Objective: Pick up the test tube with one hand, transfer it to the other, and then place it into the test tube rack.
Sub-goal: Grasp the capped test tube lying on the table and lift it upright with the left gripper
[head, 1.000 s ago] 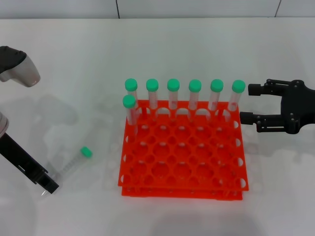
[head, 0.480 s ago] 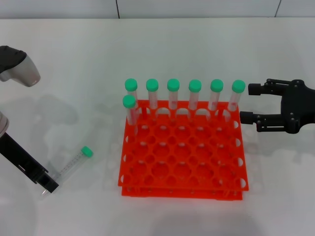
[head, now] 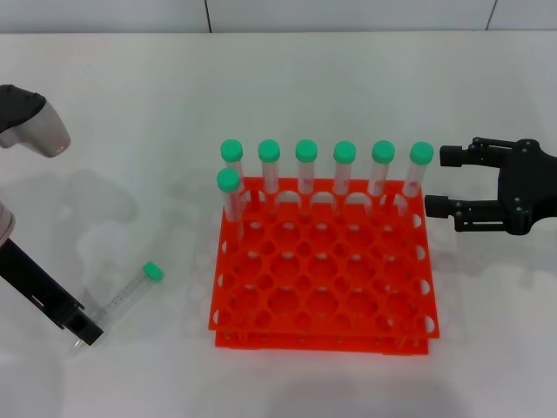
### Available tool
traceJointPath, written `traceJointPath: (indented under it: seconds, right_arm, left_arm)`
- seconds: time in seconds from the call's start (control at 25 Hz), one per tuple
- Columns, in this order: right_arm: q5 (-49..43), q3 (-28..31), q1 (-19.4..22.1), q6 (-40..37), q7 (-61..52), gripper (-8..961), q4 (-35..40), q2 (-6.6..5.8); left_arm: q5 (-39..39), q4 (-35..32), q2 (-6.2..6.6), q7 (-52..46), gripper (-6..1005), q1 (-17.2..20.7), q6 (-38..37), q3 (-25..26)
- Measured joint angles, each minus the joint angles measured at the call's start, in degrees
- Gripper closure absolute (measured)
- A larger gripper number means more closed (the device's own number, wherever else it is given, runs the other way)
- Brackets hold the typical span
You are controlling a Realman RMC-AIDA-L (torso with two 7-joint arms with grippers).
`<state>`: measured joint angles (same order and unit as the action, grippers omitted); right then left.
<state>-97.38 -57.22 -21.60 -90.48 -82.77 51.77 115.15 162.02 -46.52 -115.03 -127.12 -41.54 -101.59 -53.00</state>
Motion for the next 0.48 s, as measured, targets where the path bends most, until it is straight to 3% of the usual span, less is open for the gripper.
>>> traceJointPath:
  seconds: [0.48]
  right_arm:
    - [0.1,0.0,0.2,-0.1,0.3,157,0.0,0.04]
  left_arm:
    - [-3.3,-0.3,0.27,0.5,821,1.0,1.3,0.7]
